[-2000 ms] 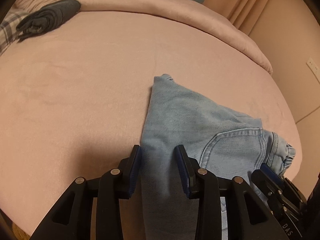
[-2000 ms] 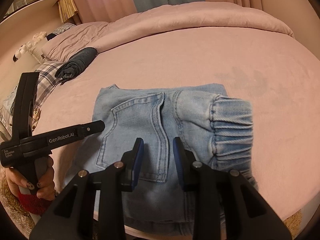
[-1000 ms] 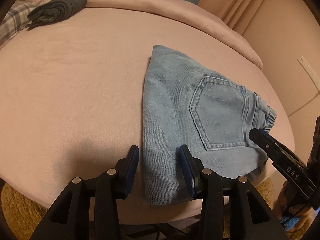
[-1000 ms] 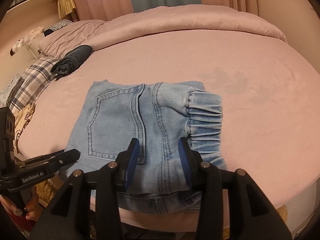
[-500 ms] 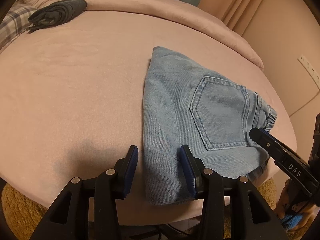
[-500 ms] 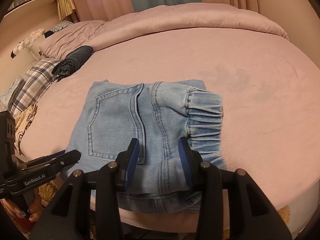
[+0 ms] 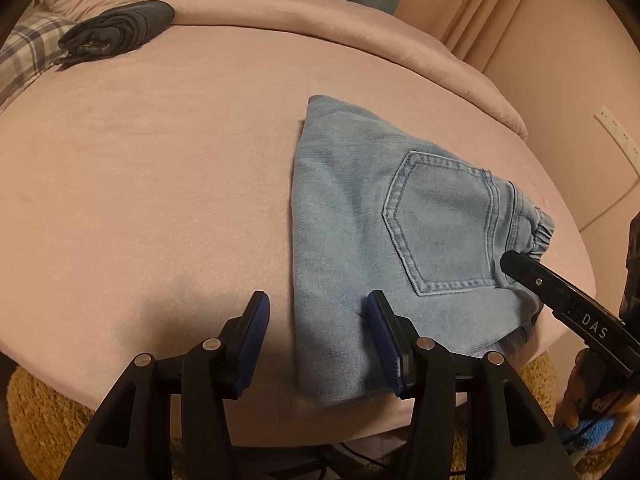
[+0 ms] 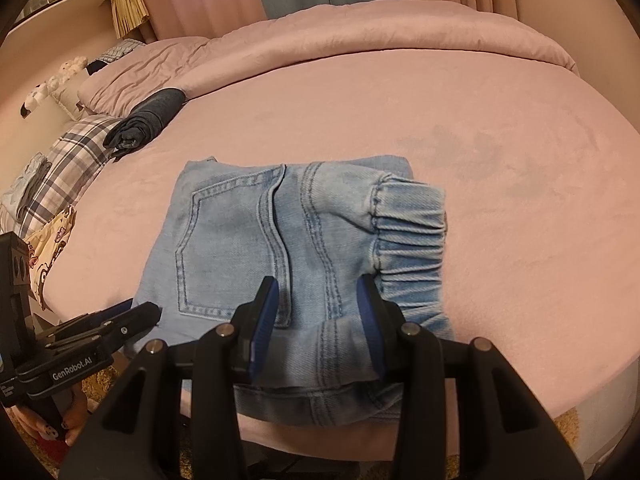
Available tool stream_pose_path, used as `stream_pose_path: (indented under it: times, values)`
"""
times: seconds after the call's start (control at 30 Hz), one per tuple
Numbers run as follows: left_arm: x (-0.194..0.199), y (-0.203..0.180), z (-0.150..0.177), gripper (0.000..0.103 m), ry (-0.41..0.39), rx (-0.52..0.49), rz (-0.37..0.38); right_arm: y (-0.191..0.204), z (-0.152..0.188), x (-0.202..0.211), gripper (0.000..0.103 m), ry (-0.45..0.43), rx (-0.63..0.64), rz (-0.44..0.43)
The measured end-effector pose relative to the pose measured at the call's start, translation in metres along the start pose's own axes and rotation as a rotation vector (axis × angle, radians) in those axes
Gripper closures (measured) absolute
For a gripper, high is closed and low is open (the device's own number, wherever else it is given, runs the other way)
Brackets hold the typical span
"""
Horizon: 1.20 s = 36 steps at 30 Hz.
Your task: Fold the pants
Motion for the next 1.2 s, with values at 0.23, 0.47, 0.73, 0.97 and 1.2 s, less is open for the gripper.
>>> stream_pose_path:
  times: [0.23,0.47,0.73,0.97,1.2]
  values:
    - [0.003,-0.002,0.006,0.044,-0.001,-0.003,0.013,0.003,-0.001,0.000,0.059,0.002,0.011,0.010]
    - [0.002,0.000,0.006,0.044,0.001,-0.001,0.016,0.006,0.001,0.001,0.056,-0.001,0.058,0.038]
    - [0.006,-0.001,0.003,0.043,0.015,0.022,0.017,0.009,0.003,0.009,0.052,-0.023,0.085,0.029]
    - [0.024,0.001,-0.025,0.043,-0.033,0.073,0.097,0.011,-0.005,0.040,0.028,-0.080,0.054,-0.029]
    - [-0.003,0.010,-0.038,0.034,0.032,0.068,0.083,-0.035,-0.006,0.042,0.023,-0.064,-0.093,-0.008]
Point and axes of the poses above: each gripper's, at about its wrist camera, not at the fingertips, and x roughly against the way its jaws point, y to its left, z to its underside, the point moved 7 cm from there along -x, roughly the way its jaws point, and after that the axes turned 1 degree about -y, right-handed, at the moved point
